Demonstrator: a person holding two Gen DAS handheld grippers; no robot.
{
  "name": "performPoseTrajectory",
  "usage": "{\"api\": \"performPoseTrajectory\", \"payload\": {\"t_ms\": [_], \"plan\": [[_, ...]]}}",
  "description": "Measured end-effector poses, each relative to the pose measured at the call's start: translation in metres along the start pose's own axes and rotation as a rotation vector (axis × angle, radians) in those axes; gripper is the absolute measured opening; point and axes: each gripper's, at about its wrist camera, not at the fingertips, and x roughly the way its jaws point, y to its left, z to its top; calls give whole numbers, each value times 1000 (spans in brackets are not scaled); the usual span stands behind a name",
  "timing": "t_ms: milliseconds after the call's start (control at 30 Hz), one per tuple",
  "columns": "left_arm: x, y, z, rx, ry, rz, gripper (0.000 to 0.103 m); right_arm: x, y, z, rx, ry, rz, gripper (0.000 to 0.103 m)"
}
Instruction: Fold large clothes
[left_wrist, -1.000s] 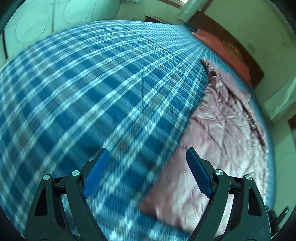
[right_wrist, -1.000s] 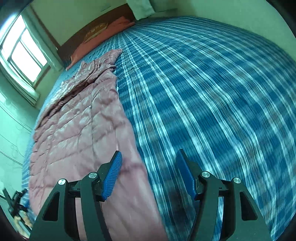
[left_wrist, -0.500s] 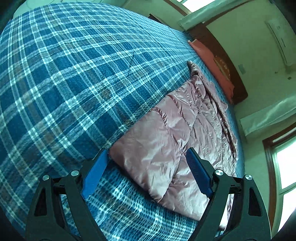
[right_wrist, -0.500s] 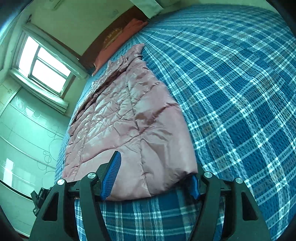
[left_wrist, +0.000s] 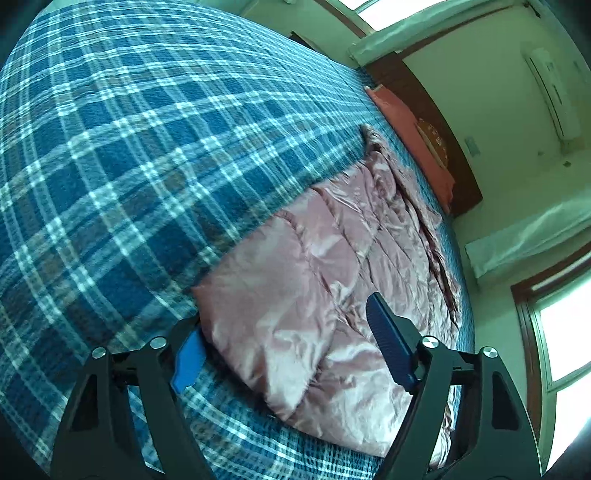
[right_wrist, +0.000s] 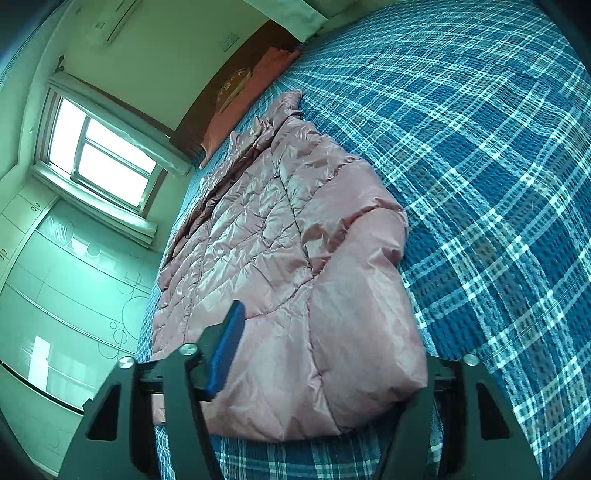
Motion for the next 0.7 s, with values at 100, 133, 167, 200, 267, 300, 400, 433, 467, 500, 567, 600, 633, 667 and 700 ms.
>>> {"api": "performPoseTrajectory", "payload": {"t_ms": [100,133,167,200,267,300,400,433,467,500,567,600,633,667,700], "plan": [[8,-2,-3,-12,44,-36,66,-3,-7,-1,22,-1,8,46],[12,-3,-3,-14,46,-30,65,-3,-9,-1,30,-1,8,44],[14,-4,-4,-4,43,-23,65,-2,-12,0,46,0,9,41],[15,-6,-4,8,41,-18,65,-1,-14,0,57,-1,8,38],[20,-14,-4,46,36,-5,63,1,-14,2,55,3,7,28],[20,-16,-3,54,38,-7,50,3,-14,2,53,8,8,22],[27,-17,-4,44,84,-17,24,5,-13,2,53,7,14,17],[27,-16,-4,35,88,-24,21,4,-13,2,56,4,21,16],[26,-15,-3,23,90,-30,18,2,-12,2,57,2,30,15],[25,-13,-2,17,90,-33,13,1,-12,2,57,-1,34,15],[19,-10,0,0,85,-65,9,-4,-11,2,60,-7,57,14],[15,-10,1,-8,83,-81,8,-7,-10,2,60,-10,69,13],[11,-10,2,-9,79,-95,7,-11,-7,3,55,-13,82,13],[6,-13,3,-2,71,-111,7,-14,-5,3,51,-15,89,13],[0,-15,4,9,63,-122,6,-18,-3,3,46,-17,99,13]]}}
